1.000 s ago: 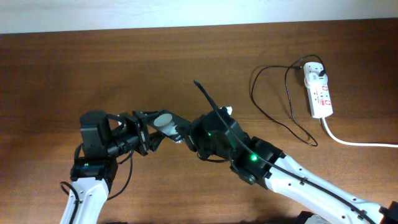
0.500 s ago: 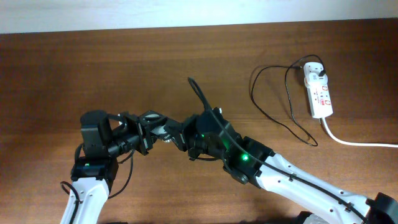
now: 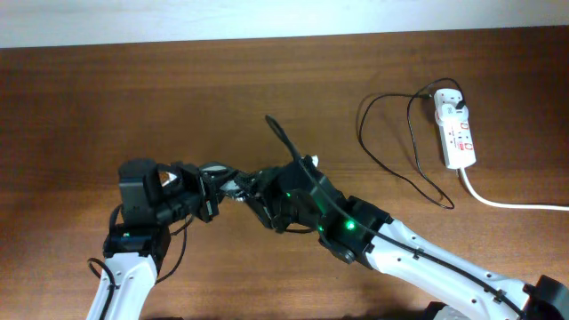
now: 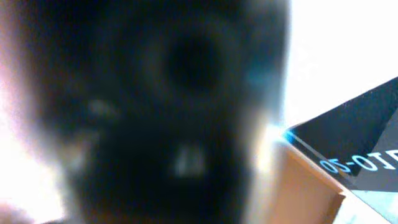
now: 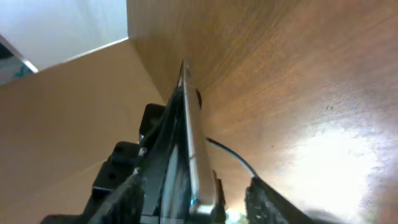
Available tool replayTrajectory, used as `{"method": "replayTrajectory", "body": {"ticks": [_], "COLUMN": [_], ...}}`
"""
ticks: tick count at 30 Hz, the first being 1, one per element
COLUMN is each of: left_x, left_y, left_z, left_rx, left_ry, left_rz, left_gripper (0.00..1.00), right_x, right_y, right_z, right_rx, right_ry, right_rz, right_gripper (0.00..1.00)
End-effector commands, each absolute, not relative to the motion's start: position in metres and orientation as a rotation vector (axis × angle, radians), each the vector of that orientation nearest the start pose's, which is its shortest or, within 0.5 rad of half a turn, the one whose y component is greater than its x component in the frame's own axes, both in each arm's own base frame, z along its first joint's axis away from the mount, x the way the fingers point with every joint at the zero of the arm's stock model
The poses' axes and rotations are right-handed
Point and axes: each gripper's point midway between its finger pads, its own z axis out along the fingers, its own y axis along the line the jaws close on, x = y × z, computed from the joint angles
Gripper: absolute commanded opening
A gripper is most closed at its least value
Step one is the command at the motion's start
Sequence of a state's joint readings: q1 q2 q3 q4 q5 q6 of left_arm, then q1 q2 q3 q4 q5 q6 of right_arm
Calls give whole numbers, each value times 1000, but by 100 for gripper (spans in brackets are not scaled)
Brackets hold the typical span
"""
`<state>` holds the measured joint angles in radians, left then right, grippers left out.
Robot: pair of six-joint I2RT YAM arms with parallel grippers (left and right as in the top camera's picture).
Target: Plug charger to phone and switch on socket
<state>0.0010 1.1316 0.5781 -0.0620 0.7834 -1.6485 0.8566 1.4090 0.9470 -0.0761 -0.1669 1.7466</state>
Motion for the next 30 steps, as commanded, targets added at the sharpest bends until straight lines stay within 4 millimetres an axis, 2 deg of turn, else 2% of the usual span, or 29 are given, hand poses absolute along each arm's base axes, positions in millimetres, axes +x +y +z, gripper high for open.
{"method": "replayTrajectory", "body": {"ticks": [1,2,4,6,9,12,14,17,20,21,23,26,27,30], "left_x": [327,331,339,347,357,375,387,398,396,395,391,385,380,369], "left_y": [-112,-113,-120,-132,-146,-146,-152,-158,-161,-157,-148,-149,-152,-162], "left_z": [162,154,140,138,139,166,189,198,202,198,179,162,154,148], "left_rx": [-1261,-1235,-1149,-1023,-797,-597,-489,-469,-425,-416,-452,-387,-354,-247], "left_ry": [2088,2110,2159,2189,2259,2224,2240,2363,2455,2485,2569,2685,2770,2885], "left_rz": [-1554,-1545,-1580,-1684,-1775,-1723,-1669,-1410,-1193,-1120,-1014,-966,-944,-988], "left_gripper": [0,0,0,0,0,0,0,0,0,0,0,0,0,0], "right_x": [278,284,293,291,283,270,267,264,255,252,249,246,242,231], "right_y": [324,311,279,261,240,231,234,236,229,226,224,221,213,192], "right_z": [186,178,158,143,129,118,119,118,112,109,107,105,100,90], "right_rx": [606,581,599,664,581,588,580,575,582,589,594,601,618,653], "right_ry": [2423,2443,2502,2557,2639,2708,2723,2743,2788,2805,2820,2834,2849,2889], "right_rz": [1257,1184,1035,950,814,744,772,789,736,717,701,677,611,451], "right_gripper": [73,80,88,91,99,99,99,99,99,99,99,99,99,99]}}
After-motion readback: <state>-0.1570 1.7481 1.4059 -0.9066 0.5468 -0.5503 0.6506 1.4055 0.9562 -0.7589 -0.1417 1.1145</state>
